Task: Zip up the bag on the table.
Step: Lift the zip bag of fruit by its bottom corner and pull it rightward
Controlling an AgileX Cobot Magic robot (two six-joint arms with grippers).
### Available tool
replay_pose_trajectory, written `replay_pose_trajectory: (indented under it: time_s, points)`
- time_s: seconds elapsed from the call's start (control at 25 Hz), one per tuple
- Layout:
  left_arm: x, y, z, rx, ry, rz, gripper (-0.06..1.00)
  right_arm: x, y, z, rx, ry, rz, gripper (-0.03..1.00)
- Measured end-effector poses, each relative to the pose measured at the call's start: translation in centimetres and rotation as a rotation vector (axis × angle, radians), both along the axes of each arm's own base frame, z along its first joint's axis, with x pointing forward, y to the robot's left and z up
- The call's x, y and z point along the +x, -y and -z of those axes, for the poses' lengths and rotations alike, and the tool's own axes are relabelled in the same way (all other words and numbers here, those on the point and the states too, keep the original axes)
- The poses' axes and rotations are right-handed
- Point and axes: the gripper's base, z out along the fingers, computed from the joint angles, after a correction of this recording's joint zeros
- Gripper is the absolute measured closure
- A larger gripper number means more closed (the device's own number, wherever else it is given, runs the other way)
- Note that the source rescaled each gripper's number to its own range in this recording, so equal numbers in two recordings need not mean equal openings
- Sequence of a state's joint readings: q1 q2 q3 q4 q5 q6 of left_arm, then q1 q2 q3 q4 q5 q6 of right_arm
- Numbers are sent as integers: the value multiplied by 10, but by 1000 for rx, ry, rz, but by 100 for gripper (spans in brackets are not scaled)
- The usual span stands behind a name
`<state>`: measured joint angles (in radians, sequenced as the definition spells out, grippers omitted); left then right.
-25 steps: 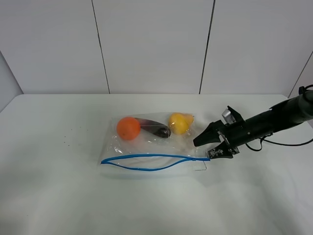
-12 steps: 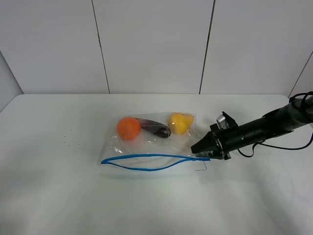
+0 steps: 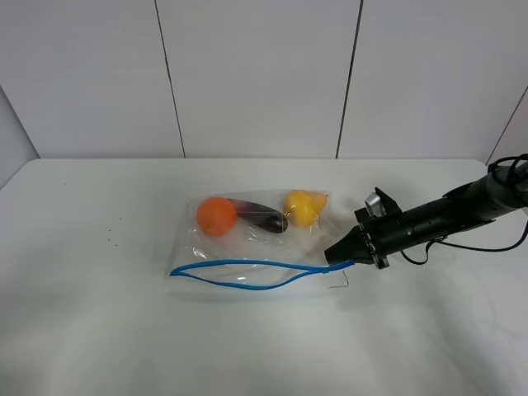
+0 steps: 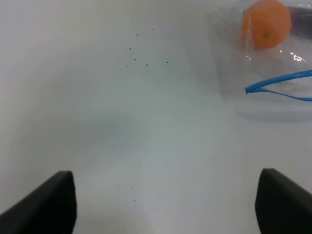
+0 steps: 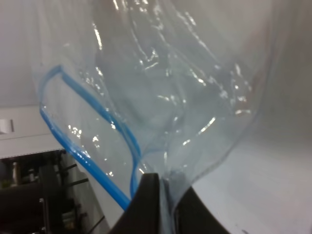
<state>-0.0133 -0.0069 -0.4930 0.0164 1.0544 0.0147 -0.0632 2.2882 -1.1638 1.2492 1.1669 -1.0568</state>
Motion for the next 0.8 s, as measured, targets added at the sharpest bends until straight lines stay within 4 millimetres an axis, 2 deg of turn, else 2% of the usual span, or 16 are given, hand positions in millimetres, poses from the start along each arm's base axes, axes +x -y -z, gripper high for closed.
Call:
replay_pose_trajectory:
  time_s: [0.32,0.48,0.8]
  points:
    - [0,0,0,0,0,0,-6,4,-3,-8,67,-67,78,97]
    - [0,0,0,0,0,0,-6,8,-6,-23,88,-70,121,97]
    - [0,0,0,0,0,0,-6,10,-44,-64,177,-11,141,97]
